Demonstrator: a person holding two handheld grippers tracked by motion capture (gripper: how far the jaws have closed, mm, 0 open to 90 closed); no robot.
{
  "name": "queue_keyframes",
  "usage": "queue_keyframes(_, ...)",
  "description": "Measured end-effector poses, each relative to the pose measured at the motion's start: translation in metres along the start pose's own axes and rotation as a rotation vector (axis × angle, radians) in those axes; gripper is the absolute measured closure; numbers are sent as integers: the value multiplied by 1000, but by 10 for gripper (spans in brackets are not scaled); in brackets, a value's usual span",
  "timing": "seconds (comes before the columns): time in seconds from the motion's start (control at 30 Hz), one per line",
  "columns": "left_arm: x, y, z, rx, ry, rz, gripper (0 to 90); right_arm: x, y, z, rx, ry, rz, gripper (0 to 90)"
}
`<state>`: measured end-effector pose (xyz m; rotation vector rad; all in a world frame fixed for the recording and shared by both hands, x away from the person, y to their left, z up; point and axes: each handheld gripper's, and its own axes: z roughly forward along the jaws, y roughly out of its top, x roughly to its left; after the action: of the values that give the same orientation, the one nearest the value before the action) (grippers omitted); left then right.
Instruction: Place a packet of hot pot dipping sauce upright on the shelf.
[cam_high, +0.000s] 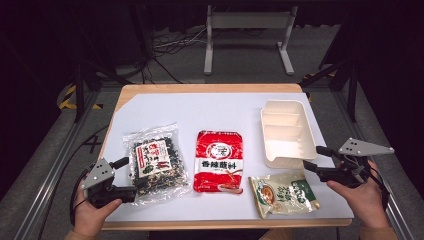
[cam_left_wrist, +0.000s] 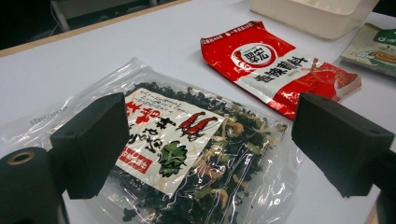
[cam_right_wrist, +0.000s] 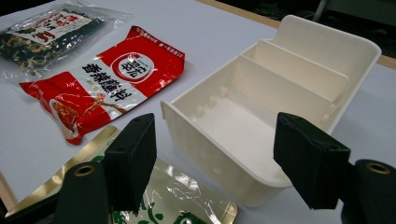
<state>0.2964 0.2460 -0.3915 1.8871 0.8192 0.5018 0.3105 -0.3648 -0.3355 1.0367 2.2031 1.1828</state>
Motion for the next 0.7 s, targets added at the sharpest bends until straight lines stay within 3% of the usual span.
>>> queue_keyframes(0.17,0,1,0,-10,-8,-6,115,-1,-3,-7,59,29,37,424)
queue_keyframes(0.37,0,1,0,-9,-5,-11,114,-4,-13,-8,144,24,66,436)
queue_keyframes(0.5,0,1,0,-13,-5,-12,114,-5,-19,-10,140,2,48,452)
queue_keyframes(0.6,1,0,0,-10,-4,-15,114,-5,-24,-9,184,22,55,526)
queue_keyframes(0.7,1,0,0,-10,-4,-19,112,-6,-30,-6,217,18,64,507)
